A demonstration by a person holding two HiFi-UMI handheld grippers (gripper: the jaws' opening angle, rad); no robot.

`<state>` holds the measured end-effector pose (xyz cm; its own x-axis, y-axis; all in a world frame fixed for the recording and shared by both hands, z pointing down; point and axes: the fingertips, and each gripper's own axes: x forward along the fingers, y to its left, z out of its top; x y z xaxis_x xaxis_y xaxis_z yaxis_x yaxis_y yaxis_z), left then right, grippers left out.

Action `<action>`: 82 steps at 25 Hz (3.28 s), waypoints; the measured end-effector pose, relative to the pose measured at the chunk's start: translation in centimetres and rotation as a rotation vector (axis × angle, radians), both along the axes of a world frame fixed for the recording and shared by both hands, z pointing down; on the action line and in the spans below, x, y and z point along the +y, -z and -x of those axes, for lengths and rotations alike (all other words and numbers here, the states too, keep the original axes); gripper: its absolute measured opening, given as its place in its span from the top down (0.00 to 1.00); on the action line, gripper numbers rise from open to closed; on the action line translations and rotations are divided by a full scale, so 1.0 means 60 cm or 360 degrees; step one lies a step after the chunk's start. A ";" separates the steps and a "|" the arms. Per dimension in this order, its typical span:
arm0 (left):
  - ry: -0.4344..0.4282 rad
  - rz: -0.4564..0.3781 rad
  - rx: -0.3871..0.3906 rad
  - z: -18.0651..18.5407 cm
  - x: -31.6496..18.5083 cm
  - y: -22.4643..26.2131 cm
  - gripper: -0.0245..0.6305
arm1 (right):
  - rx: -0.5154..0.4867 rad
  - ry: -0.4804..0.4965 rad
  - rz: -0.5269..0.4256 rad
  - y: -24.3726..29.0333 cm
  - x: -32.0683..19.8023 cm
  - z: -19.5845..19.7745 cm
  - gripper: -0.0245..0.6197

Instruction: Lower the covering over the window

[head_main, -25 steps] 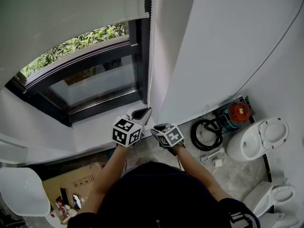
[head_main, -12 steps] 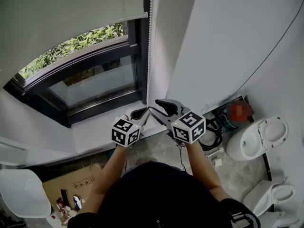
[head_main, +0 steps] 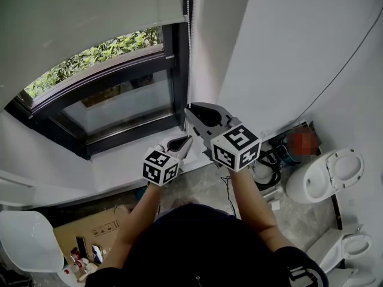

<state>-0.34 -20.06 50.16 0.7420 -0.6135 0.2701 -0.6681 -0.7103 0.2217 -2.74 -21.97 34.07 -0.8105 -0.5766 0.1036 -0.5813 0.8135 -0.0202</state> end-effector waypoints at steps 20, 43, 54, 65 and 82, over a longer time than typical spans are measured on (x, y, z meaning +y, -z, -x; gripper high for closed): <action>-0.0052 0.0389 -0.0237 0.008 0.053 -0.174 0.94 | 0.0292 -0.0046 0.0240 -0.178 0.010 0.005 0.94; 0.0026 0.0279 -0.0187 0.045 0.045 -0.152 0.81 | 0.0368 -0.0025 0.0378 -0.268 0.019 0.007 0.94; 0.0161 -0.0318 0.0056 0.076 -0.023 0.152 0.81 | 0.0364 -0.0017 0.0376 -0.268 0.018 0.010 0.94; 0.0067 -0.0597 0.0096 0.034 -0.051 0.309 0.81 | 0.0364 0.0003 0.0370 -0.268 0.022 0.019 0.94; 0.0033 -0.0456 0.0149 0.030 -0.052 0.279 0.95 | 0.0497 0.0000 0.0412 -0.316 0.033 0.018 0.94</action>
